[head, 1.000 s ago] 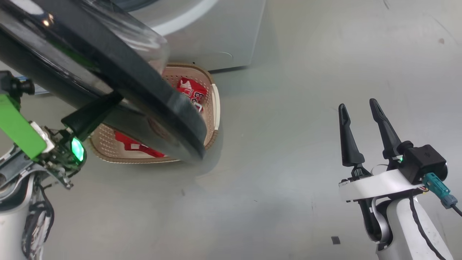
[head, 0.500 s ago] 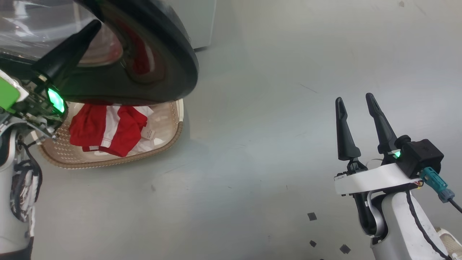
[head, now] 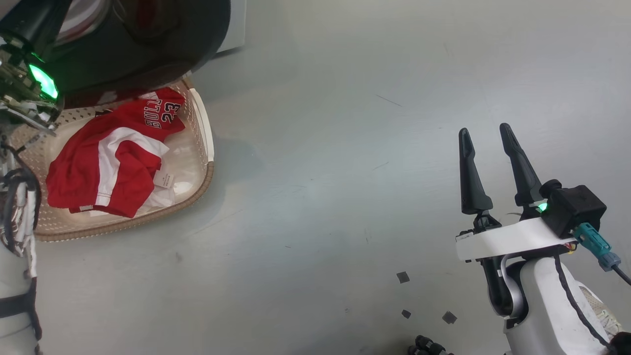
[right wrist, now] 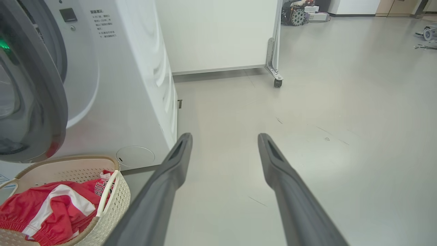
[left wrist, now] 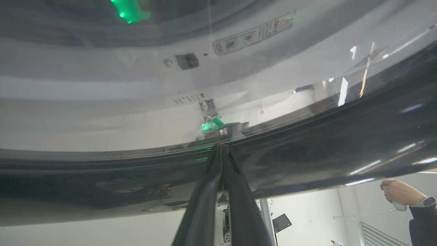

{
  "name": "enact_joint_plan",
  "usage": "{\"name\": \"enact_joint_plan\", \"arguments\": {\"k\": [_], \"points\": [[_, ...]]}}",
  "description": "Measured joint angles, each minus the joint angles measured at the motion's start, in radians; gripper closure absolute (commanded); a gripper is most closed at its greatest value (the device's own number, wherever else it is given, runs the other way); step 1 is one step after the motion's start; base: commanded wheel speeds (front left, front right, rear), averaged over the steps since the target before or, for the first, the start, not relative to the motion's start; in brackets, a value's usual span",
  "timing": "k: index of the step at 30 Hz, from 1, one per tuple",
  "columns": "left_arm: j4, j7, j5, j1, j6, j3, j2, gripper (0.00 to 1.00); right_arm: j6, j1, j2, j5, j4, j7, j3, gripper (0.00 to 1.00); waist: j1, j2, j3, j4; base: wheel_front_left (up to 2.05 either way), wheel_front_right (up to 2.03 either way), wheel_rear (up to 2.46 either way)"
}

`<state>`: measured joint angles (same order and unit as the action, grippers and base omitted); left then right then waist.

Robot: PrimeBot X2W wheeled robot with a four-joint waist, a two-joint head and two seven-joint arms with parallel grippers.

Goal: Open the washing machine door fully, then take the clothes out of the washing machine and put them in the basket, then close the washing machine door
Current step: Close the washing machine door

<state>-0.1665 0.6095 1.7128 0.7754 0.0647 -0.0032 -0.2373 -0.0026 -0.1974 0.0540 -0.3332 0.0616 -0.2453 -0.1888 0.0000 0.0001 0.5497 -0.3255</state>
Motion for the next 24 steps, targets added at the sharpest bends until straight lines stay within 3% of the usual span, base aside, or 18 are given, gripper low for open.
{"name": "enact_joint_plan", "arguments": {"k": [16, 24], "points": [[-0.126, -0.03, 0.0, 0.059, 0.036, 0.001, 0.039, 1.0, 0.0, -0.019, -0.006, 0.0, 0.011, -0.007, 0.016, 0.0, 0.0, 0.0, -0.009, 0.002, 0.0, 0.0, 0.0], [-0.135, -0.026, 0.071, -0.041, 0.055, 0.054, 0.079, 1.0, 0.0, -0.019, -0.007, 0.0, 0.017, -0.007, 0.027, 0.0, 0.0, 0.0, -0.046, 0.031, 0.0, 0.0, 0.0]]}}
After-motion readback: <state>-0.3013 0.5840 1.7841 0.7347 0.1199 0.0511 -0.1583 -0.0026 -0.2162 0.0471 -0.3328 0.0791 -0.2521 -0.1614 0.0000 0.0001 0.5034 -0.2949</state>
